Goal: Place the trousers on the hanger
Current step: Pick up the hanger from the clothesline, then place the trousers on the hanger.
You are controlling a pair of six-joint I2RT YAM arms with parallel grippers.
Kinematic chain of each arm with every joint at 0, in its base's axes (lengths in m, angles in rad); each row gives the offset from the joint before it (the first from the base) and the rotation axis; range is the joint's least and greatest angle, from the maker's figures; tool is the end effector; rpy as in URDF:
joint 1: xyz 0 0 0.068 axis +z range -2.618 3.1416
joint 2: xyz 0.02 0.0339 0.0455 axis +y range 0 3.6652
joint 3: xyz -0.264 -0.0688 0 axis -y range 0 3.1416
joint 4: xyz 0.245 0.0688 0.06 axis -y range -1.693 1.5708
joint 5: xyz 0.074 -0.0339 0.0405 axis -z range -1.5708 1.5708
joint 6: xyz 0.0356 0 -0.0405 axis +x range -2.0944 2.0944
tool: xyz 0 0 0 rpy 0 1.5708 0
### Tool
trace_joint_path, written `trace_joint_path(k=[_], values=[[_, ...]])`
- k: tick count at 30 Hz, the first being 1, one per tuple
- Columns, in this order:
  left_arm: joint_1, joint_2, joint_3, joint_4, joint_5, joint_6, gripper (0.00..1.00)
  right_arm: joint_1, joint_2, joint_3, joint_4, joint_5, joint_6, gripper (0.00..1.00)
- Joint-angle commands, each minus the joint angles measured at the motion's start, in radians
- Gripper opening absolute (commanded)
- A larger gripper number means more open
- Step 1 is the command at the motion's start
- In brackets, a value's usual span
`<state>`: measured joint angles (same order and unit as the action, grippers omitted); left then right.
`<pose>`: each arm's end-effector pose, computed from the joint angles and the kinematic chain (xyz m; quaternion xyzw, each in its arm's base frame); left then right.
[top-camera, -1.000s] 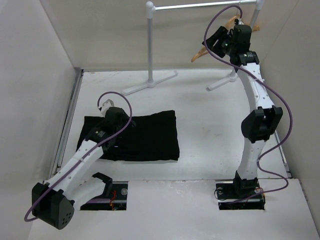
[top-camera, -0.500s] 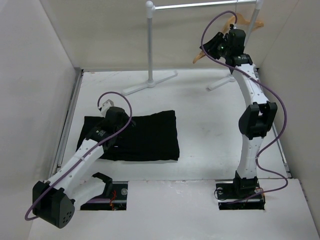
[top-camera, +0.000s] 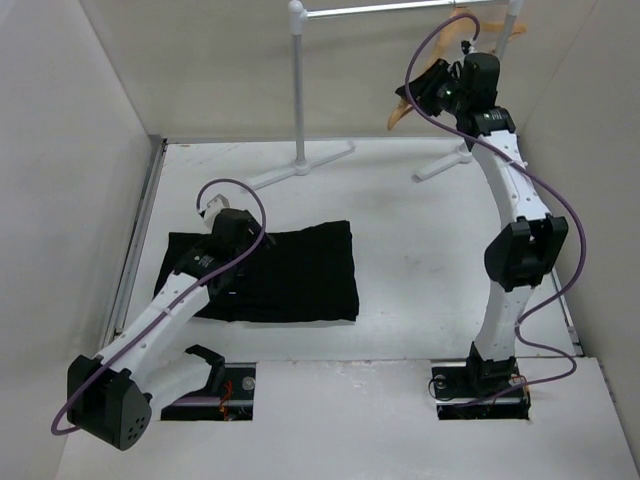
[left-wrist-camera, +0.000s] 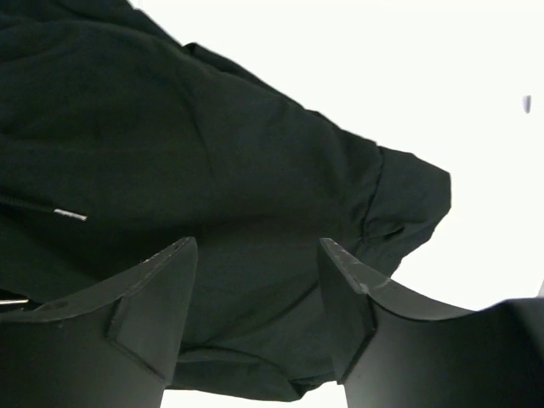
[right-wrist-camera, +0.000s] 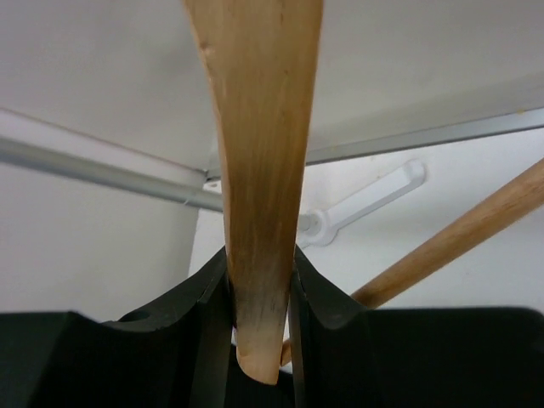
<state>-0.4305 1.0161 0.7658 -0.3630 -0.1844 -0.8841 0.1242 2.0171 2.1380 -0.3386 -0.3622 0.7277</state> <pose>0.2048 -0.0868 0.2726 -0.2401 0.8516 -0.2156 0.4131 0.4695 0.0713 0.4176 0.1203 0.7658 0.3824 0.5028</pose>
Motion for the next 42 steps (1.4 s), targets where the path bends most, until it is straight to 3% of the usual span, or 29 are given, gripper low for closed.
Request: trace_joint_path(k=[1, 16, 30, 36, 42], values=[[-0.007, 0.006, 0.075, 0.018, -0.016, -0.006, 0.57, 0.031, -0.115, -0.029, 0.099, -0.078, -0.024, 0.22], [-0.072, 0.105, 0.331, 0.027, 0.036, 0.073, 0.63, 0.102, -0.383, -0.519, 0.224, -0.092, -0.022, 0.22], [-0.349, 0.433, 0.777, 0.090, 0.076, 0.232, 0.67, 0.281, -0.745, -1.065, 0.231, -0.052, -0.045, 0.22], [-0.414, 0.521, 0.807, 0.134, 0.048, 0.247, 0.69, 0.375, -0.866, -1.269, 0.233, -0.018, -0.013, 0.22], [-0.455, 0.604, 0.807, 0.150, 0.040, 0.243, 0.68, 0.439, -0.923, -1.371, 0.262, -0.011, 0.042, 0.22]])
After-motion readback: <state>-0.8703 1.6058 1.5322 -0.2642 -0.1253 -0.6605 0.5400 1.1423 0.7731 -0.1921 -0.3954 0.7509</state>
